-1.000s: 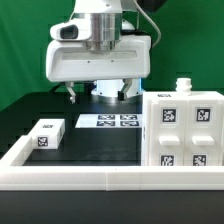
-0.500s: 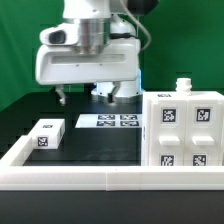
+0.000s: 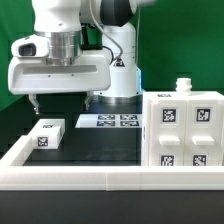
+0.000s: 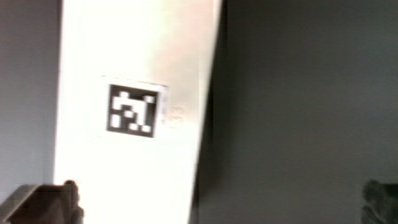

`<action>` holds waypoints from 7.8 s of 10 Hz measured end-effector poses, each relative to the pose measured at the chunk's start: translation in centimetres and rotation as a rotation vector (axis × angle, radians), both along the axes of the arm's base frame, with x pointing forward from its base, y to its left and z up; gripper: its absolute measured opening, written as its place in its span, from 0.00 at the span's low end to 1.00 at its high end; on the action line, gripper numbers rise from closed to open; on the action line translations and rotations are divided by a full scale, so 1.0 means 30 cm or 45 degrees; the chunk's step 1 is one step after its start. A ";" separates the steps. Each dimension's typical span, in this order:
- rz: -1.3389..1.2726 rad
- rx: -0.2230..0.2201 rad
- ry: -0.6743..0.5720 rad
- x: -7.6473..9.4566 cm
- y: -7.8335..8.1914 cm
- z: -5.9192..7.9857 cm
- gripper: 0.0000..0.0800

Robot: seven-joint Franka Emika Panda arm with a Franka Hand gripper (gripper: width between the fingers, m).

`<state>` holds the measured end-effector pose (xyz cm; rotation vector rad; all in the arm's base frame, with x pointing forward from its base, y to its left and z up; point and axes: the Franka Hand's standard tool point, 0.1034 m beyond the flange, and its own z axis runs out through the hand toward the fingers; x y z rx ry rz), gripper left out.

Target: Assemble cabinet

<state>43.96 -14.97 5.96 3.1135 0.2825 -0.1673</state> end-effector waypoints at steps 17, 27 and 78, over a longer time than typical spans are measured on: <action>0.052 -0.055 -0.012 -0.019 -0.096 -0.160 1.00; 0.083 -0.048 -0.047 0.000 -0.042 -0.091 0.70; -0.107 0.007 -0.366 0.602 0.719 0.349 1.00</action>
Offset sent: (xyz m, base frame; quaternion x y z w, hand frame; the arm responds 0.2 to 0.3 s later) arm 0.0052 -0.0206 -0.0119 -0.0036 0.0187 -0.0067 0.9998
